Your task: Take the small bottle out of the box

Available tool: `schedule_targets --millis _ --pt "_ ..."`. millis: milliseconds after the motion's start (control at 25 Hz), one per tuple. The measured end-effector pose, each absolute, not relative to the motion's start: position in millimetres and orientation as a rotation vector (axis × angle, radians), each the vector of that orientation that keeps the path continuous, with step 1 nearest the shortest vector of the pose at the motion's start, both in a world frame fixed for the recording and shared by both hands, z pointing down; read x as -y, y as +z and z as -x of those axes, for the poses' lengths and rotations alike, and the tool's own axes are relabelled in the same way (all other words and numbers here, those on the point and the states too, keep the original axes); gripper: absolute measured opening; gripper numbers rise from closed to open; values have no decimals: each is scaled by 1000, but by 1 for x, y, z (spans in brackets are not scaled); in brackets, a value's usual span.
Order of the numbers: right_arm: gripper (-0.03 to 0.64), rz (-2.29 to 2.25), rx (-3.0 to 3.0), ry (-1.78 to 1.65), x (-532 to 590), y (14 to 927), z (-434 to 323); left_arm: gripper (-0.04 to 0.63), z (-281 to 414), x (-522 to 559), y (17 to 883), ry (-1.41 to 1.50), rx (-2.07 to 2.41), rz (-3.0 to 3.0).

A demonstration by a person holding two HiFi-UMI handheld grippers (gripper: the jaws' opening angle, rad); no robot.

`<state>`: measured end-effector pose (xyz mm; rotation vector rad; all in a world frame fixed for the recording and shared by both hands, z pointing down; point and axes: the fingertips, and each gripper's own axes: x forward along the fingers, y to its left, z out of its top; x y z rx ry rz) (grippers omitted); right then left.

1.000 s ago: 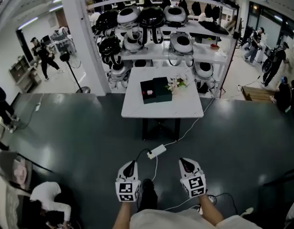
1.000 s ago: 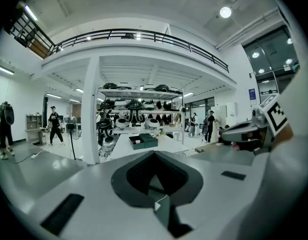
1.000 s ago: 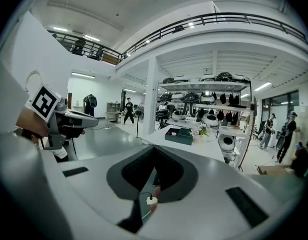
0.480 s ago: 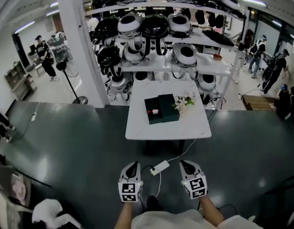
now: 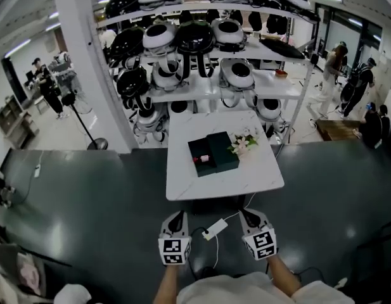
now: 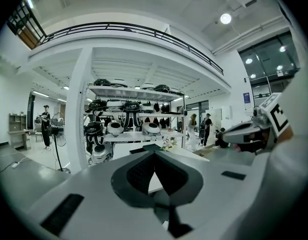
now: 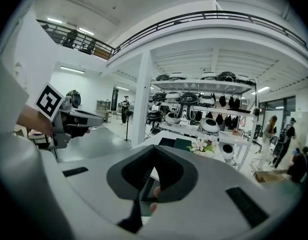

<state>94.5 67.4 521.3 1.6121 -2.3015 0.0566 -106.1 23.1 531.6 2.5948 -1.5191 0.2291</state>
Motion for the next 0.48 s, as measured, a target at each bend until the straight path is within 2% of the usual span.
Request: schedule_targets --millis 480 --pt "21 -1620 2269 108 -51 539 -98 18 99 -2 553 272 1463 -2589"
